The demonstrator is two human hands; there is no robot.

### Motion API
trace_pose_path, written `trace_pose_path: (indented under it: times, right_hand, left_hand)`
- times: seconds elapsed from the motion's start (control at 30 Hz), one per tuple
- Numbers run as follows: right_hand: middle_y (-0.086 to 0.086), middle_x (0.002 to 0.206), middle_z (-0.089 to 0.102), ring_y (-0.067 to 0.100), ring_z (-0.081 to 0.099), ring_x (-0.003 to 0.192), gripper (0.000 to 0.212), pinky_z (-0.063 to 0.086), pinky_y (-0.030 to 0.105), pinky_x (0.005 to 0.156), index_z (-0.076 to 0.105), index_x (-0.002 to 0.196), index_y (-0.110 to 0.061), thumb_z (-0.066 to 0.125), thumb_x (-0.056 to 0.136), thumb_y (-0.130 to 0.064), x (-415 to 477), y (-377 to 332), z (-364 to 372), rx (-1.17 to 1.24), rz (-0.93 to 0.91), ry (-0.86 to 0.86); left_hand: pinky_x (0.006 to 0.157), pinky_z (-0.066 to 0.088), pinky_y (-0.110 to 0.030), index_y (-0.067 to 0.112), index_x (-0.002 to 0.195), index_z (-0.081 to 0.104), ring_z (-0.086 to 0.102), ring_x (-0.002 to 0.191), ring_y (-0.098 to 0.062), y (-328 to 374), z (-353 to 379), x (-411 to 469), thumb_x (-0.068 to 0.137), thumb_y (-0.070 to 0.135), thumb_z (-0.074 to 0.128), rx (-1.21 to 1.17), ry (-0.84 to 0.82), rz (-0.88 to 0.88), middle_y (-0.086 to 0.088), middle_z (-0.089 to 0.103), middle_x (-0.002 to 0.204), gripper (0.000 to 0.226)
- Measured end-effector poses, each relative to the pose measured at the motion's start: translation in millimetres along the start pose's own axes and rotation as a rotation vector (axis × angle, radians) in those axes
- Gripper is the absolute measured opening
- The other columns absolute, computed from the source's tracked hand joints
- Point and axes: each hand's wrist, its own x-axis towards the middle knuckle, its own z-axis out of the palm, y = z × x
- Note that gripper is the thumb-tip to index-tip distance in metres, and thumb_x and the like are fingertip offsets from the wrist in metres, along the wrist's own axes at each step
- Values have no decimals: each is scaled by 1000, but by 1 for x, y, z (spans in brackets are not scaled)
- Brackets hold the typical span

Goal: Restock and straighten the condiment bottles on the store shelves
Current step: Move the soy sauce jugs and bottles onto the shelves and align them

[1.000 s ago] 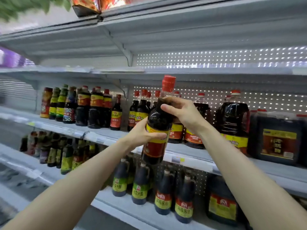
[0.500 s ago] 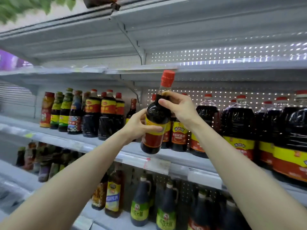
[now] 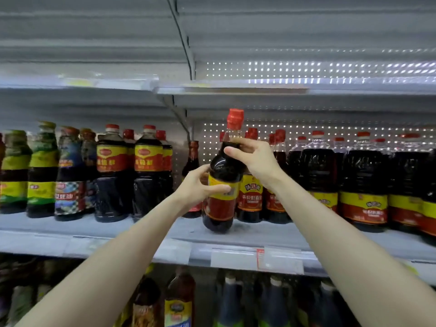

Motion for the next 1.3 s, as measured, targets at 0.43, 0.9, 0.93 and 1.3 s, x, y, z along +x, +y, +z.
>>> trace_pose_path:
  times: [0.43,0.9,0.93,1.3]
  right_hand:
    - [-1,102,73,13,70,93,30,58,40,85,71,105,-19,80,78,-28,34,22,26,-176,99,85]
    - [3,133,59,12,55,114,53,46,42,103,53,136,-11,68,89,-29,33,49,21,-91,188,22]
    - [2,132,59,11,55,112,51,47,40,102,53,135,-12,67,90,-30,30,49,20,-91,198,10]
    - [4,157,27,27,36,138,83,45,54,102,24,151,-35,69,82,-51,-6,86,24,-54,332,-7]
  left_hand:
    - [58,54,-19,18,113,62,70,84,-5,-33,-8,24,81,19,76,-177,-100,-49,2,72,98,35]
    - [81,56,-40,24,124,56,64,107,-14,-47,2,31,85,37,69,-204,-59,-136,4,68,115,43]
    - [84,55,-43,25,125,56,63,109,-15,-49,2,30,85,40,69,-204,-65,-146,4,67,117,45]
    - [97,48,-42,31,140,44,61,115,-18,-57,-5,13,89,37,62,-316,-206,-271,3,64,126,55]
